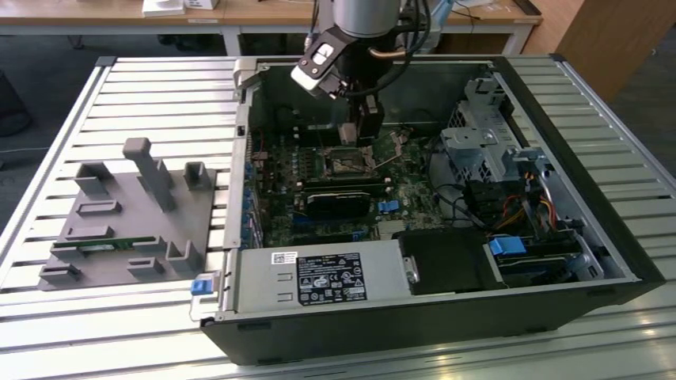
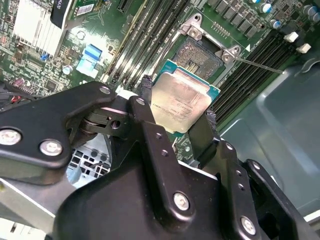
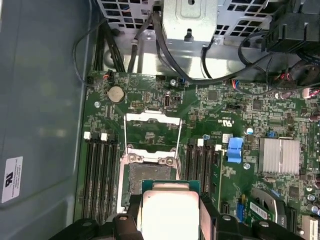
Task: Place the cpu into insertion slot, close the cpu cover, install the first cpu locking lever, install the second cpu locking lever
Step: 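Place the cpu into insertion slot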
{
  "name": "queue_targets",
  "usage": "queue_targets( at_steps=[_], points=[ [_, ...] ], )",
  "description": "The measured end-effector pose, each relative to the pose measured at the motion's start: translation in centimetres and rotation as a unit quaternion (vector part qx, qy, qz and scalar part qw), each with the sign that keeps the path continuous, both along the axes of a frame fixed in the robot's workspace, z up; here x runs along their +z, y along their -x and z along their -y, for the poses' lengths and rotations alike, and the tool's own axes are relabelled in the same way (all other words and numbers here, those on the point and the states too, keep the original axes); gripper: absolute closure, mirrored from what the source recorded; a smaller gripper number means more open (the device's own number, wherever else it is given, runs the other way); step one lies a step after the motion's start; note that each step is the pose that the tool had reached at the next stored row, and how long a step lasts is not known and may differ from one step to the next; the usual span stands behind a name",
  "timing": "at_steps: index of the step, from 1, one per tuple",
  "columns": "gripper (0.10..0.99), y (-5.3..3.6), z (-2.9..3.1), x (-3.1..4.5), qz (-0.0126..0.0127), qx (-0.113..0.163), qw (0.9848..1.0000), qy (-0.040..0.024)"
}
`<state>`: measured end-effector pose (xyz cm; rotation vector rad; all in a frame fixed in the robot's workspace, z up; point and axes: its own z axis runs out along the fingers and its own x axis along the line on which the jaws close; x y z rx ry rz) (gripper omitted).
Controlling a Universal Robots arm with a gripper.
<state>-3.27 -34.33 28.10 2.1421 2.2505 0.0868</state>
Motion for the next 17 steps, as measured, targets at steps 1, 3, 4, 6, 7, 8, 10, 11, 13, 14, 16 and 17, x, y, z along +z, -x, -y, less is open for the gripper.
queue_targets(
  at_steps=[1, 3, 4, 6, 7, 8, 10, 11, 13, 14, 16, 17],
  points=[
    [0.545, 0.0, 0.0, -0.03, 0.0, 0.0, 1.0, 0.0002],
    [0.545, 0.0, 0.0, -0.11, 0.0001, 0.0, 1.0, 0.0003],
    [0.545, 0.0, 0.0, -0.16, 0.0001, 0.0, 1.0, 0.0004],
    [0.545, 0.0, 0.0, -0.29, 0.0, 0.0, 1.0, 0.0004],
    [0.545, 0.0, 0.0, -0.35, 0.0001, 0.0, 1.0, 0.0004],
    [0.545, 0.0, 0.0, -0.41, 0.0001, 0.0, 1.0, 0.0004],
    [0.545, 0.0, 0.0, -0.49, 0.0001, 0.0, 1.0, 0.0004],
    [0.545, 0.0, 0.0, -0.53, 0.0, 0.0, 1.0, 0.0004],
    [0.545, 0.0, 0.0, -0.62, -0.0001, 0.0, 1.0, 0.0004],
    [0.545, 0.0, 0.0, -0.68, -0.0001, 0.0, 1.0, 0.0004],
    [0.545, 0.0, 0.0, -0.79, -0.0002, 0.0, 1.0, 0.0004],
    [0.545, 0.0, -0.01, -0.85, -0.0002, 0.0, 1.0, 0.0004]
  ],
)
